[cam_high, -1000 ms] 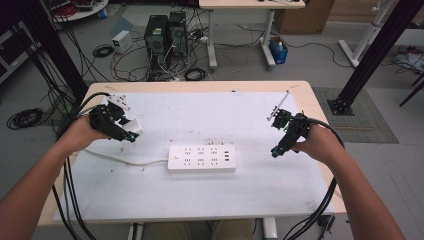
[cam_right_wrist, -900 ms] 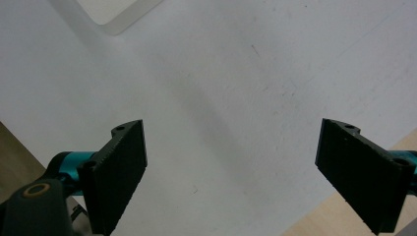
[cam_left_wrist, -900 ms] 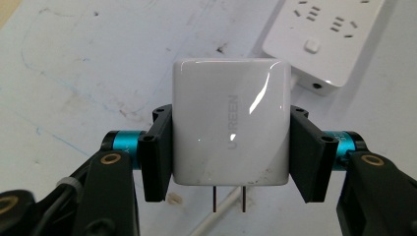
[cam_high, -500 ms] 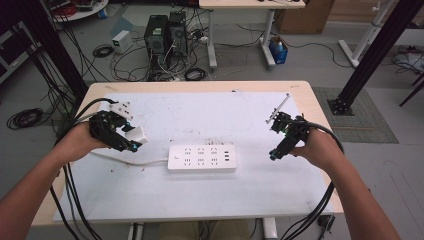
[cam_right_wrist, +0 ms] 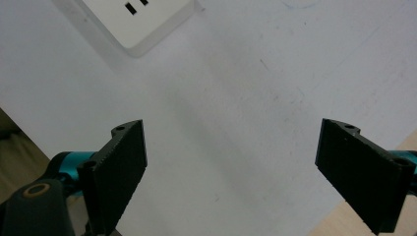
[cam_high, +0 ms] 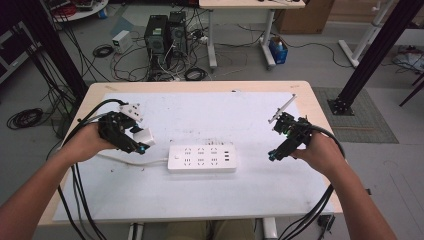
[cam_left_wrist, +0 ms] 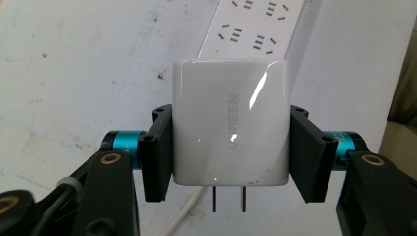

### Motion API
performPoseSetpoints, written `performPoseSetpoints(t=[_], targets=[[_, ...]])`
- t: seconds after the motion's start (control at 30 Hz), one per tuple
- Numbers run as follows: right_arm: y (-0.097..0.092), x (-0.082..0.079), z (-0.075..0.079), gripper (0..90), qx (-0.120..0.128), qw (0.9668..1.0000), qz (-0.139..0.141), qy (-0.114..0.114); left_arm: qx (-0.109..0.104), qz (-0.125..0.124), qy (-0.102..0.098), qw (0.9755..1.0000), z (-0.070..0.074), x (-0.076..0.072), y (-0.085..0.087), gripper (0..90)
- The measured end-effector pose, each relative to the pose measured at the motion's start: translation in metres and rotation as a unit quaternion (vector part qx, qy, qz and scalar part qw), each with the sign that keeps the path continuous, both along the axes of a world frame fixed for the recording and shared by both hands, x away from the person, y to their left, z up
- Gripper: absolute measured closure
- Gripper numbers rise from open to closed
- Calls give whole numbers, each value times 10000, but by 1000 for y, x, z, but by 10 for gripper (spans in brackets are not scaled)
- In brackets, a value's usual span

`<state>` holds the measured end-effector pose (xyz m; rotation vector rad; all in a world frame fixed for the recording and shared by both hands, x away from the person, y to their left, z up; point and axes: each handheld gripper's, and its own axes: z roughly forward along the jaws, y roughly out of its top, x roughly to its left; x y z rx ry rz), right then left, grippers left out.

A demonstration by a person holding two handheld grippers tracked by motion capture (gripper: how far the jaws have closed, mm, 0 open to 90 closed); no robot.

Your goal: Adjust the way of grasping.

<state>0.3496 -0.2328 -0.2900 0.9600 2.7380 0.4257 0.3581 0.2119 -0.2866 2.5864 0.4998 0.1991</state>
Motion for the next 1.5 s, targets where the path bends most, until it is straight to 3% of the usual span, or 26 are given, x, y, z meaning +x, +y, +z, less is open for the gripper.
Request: performPoseSetpoints(t=[0.1, 0.43, 0.53, 0.67, 0.83, 0.97, 1.1, 1.17, 1.27, 1.3, 1.33, 1.37, 1.4, 1.43, 1.5], targets=[[1, -2, 1, 115, 195, 9998, -41, -48, 4, -84, -46, 10000, 3, 0, -9, 425], [6, -6, 2, 115, 308, 9995, -67, -82, 15, -291, -58, 9996, 3, -1, -38, 425], [6, -7, 3, 115, 470, 9987, -197, -88, 53, -395, -73, 9992, 1, -2, -51, 425], [5, -7, 1, 115, 827, 9955, -460, -2, 67, -420, -57, 9991, -1, -3, -59, 425], [4, -7, -6, 115, 1077, 9926, -558, 106, 140, -477, -50, 9988, -5, -4, -66, 425], [-1, -6, -10, 115, 1349, 9875, -775, 262, 218, -581, -71, 9981, -6, -4, -70, 425], [-7, -4, -16, 115, 1719, 9778, -1081, 513, 233, -635, -68, 9977, -7, -4, -75, 425], [-11, -3, -19, 115, 1994, 9706, -1196, 625, 248, -659, -77, 9975, -6, -3, -76, 426], [-15, -2, -22, 115, 2412, 9572, -1376, 814, 276, -719, -78, 9970, -5, -2, -79, 426], [-15, -2, -22, 115, 2412, 9572, -1376, 814, 276, -719, -78, 9970, -5, -2, -79, 425], [-18, -2, -24, 115, 2681, 9462, -1529, 970, 277, -732, -142, 9968, -6, -2, -82, 426], [-19, -2, -25, 115, 2781, 9426, -1551, 1006, 257, -745, -155, 9968, -6, -3, -84, 426], [-19, -2, -25, 115, 2781, 9426, -1551, 1006, 257, -745, -155, 9968, -6, -3, -84, 426], [-20, -2, -26, 115, 2945, 9353, -1614, 1113, 180, -780, -158, 9967, -7, -5, -87, 426], [-21, -2, -28, 115, 3125, 9275, -1650, 1217, 156, -837, -173, 9962, -7, -5, -91, 425]])
